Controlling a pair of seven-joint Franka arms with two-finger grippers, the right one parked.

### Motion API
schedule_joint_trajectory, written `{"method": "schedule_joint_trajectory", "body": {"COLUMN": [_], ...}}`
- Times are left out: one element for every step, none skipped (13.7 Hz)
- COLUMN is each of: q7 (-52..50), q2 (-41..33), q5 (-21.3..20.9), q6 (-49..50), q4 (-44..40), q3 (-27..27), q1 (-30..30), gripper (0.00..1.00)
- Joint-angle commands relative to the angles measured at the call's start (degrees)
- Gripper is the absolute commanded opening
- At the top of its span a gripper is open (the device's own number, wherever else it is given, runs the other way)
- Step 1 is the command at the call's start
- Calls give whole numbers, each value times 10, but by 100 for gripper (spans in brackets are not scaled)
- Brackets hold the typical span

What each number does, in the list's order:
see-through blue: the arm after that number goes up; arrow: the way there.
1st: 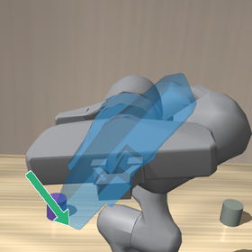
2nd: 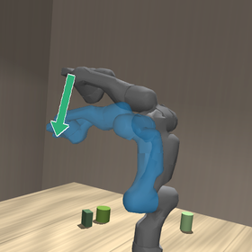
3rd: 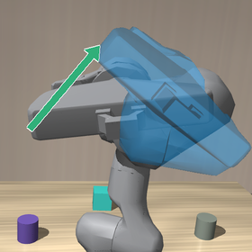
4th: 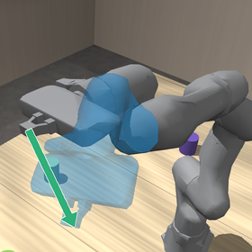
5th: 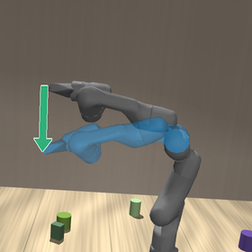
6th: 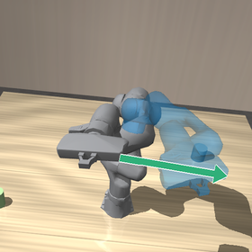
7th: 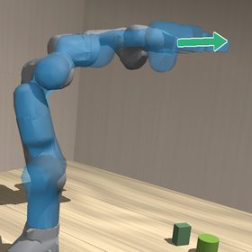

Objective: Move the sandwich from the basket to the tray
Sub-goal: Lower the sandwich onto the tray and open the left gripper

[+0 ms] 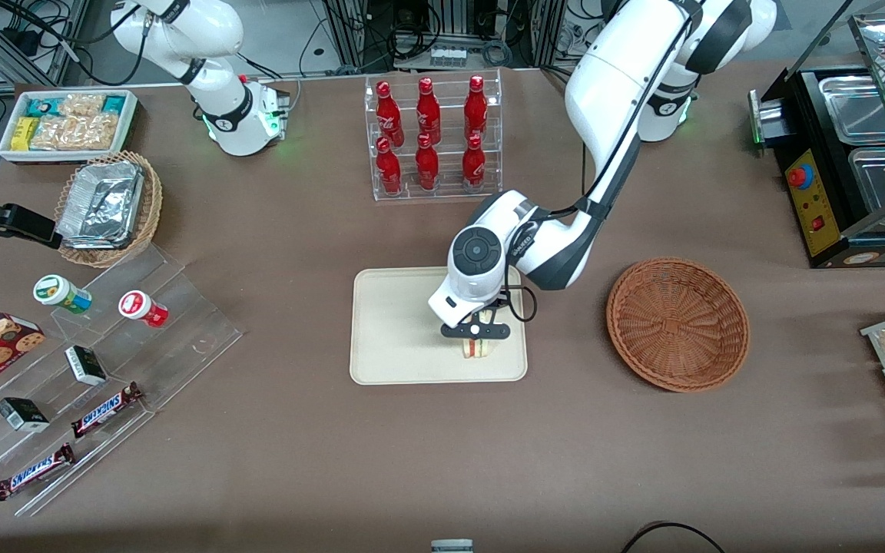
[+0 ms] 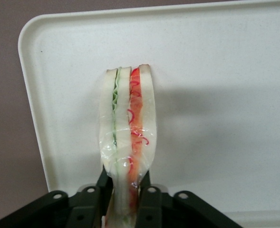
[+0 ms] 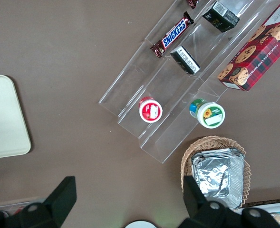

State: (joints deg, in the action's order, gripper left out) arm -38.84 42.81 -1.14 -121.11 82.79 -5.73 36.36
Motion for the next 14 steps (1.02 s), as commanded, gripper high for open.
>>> {"method": "schedule_joint_trajectory", "body": {"q7": [-1,-1,-2,-1,0,0,0,0,2,6,18,34,50,73], "q2": [9,6,3,0,-10,-15,-23,-28,-39,-50,-64,-76,-89,-97], "q5": [3,3,3,4,7,7,8,8,9,9,12,25,40,48], "q6": [2,2,2,4,6,7,10,24,43,56,71,89,101,111], "q4": [-18,-18,-18,-18,-18,-18,-17,-16,-16,-13,-12,-12,-12,-12], "q3": [7,8,8,9,9,10,11,12,12,8,6,9,10,8], "q1": [7,6,6,2,1,-1,-1,-1,-12,-39,-53,-58,-78,-103], "gripper": [100,100,100,100,100,100,100,100,100,100,100,100,100,100]}}
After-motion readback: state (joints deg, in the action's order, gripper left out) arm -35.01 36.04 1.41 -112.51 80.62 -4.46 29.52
